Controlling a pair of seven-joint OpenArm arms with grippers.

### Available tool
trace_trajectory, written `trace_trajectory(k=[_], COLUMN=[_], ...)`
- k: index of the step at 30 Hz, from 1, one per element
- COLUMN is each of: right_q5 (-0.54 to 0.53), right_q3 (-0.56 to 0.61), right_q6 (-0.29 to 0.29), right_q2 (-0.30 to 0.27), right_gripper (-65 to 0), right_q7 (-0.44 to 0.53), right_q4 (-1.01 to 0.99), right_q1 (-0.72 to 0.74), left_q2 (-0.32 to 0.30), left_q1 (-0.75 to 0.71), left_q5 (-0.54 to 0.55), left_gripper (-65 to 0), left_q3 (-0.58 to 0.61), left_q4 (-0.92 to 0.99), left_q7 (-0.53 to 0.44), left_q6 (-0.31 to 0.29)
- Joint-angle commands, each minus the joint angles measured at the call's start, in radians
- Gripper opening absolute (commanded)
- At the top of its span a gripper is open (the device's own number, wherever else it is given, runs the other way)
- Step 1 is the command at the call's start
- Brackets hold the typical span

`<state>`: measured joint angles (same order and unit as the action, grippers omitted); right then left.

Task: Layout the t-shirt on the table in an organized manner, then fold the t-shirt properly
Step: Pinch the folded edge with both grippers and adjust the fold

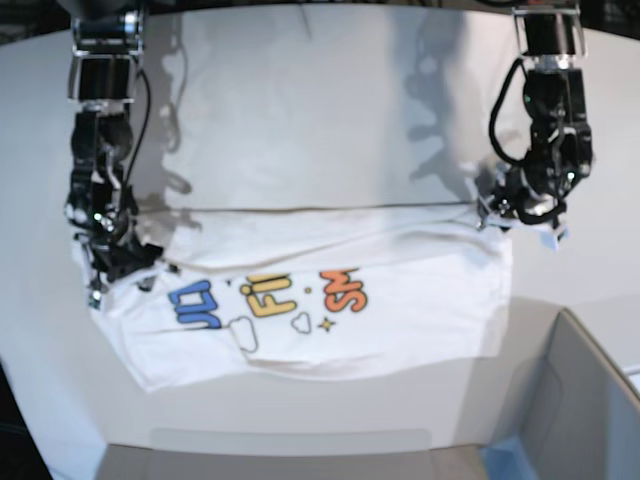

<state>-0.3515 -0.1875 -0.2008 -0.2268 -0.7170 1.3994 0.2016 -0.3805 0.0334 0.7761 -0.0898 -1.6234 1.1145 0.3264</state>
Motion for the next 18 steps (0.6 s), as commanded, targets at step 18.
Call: trace_trajectory(k=[18], right_q5=[0.002], right_q3=[-0.005], right_q6=[0.005], right_q2=[-0.015], right_gripper=[-44.9], right_q7=[0.023], right_q4=[0.014], right_q1=[0.023], left_q2=[-0.005], left_q1=[0.059], left_q5=[0.006], left_gripper=[-49.8], left_q3=[-0.008], left_q4=[0.059], left_q7=[-0.044], left_q6=[0.000])
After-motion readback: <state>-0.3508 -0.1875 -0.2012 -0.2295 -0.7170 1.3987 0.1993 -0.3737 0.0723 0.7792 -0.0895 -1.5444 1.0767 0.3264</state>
